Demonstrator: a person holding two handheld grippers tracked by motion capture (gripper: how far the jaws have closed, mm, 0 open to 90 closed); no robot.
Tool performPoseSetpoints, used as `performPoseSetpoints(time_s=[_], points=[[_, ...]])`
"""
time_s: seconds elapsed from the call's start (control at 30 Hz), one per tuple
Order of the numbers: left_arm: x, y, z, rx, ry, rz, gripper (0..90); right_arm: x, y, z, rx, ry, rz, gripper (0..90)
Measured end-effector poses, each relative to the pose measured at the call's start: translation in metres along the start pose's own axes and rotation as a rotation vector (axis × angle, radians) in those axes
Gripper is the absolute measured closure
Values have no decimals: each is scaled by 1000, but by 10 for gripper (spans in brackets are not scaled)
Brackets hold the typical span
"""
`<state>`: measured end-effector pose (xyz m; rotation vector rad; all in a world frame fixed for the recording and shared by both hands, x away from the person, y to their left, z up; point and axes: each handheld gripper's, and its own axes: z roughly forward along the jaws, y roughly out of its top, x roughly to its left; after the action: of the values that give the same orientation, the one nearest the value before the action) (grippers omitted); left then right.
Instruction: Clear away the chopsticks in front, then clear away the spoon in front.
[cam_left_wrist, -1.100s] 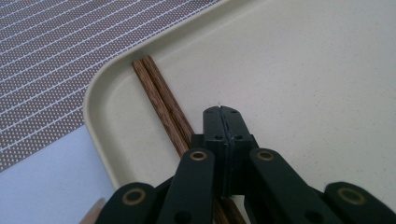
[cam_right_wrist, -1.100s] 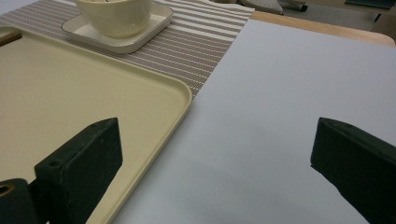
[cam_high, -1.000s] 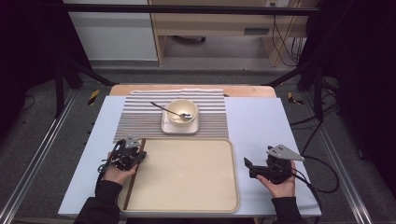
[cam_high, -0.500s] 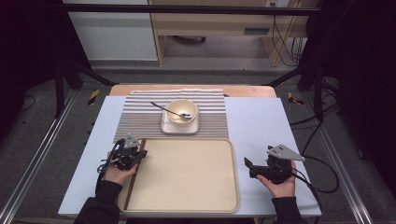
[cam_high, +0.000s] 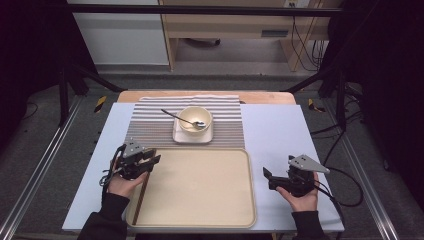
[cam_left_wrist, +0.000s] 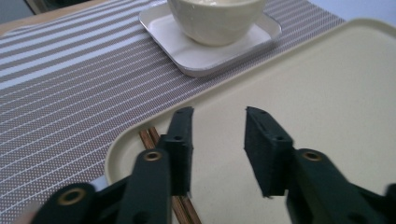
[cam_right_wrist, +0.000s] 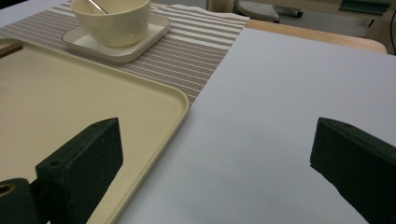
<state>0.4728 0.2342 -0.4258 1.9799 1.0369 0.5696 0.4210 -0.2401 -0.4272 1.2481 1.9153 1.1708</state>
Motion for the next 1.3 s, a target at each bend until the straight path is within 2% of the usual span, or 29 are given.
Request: performPoseSetpoints(time_s=[0.17, 0.2, 0.4, 0.47, 0.87, 1.0, 1.3], points=[[-4, 8, -3, -42, 13, -1, 405, -1, 1, -1, -5, -4, 5, 29], [-4, 11, -4, -44, 18, 7, 387, 0, 1, -1, -6, -6, 4, 29], [-7, 24, -7, -96, 19, -14, 315, -2, 2, -3, -13, -14, 13, 29], [-9, 28, -8, -104, 21, -4, 294, -2, 2, -4, -16, -18, 14, 29], [-11, 51, 1, -134, 25, -3, 251, -2, 3, -5, -24, -24, 24, 29], [-9, 57, 8, -149, 29, -12, 251, -3, 3, -5, -24, -25, 25, 29], [-4, 65, 30, -137, 43, -24, 246, -3, 4, -6, -31, -29, 34, 29]])
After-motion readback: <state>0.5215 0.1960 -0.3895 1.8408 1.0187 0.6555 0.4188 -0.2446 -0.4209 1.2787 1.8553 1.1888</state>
